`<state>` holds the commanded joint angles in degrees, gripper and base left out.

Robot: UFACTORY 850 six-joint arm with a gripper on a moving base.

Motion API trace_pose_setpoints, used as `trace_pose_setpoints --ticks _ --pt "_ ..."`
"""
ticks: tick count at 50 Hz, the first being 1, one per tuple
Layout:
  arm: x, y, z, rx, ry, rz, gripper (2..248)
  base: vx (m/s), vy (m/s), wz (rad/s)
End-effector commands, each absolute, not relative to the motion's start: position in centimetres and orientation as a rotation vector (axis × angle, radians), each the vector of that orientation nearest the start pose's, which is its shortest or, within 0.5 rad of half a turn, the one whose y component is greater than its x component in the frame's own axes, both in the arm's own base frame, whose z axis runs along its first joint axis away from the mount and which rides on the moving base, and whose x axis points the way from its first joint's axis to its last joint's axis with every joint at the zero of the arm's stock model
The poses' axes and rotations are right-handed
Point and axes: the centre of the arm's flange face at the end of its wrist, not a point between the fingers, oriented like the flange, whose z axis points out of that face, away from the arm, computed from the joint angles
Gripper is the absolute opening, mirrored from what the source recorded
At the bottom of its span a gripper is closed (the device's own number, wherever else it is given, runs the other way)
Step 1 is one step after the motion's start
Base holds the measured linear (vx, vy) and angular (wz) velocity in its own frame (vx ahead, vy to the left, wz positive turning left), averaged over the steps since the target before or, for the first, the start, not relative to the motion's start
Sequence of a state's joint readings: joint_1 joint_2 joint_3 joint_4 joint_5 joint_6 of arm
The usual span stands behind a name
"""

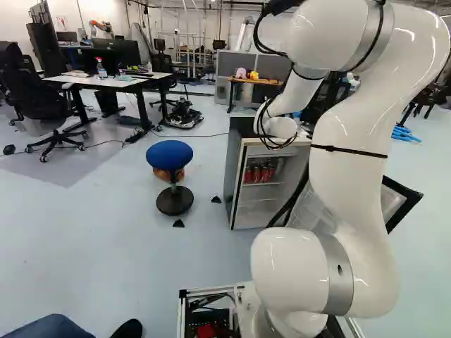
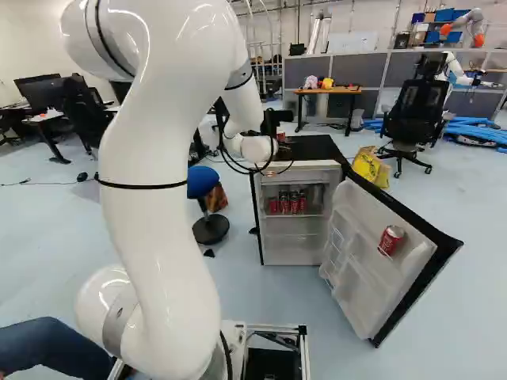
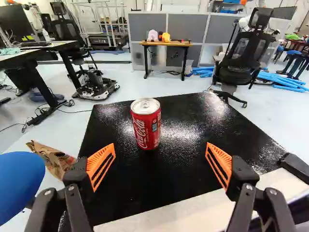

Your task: Grab a drink from the fridge

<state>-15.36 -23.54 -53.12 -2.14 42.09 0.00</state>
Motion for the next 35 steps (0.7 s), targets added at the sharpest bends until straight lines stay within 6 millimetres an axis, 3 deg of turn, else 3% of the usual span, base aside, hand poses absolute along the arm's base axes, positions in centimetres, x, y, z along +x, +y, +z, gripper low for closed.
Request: trace_pose_setpoints --ticks 35 --pt "50.1 -18.3 43.2 -2.728 0.388 -1.890 247 0.000 0.000 0.000"
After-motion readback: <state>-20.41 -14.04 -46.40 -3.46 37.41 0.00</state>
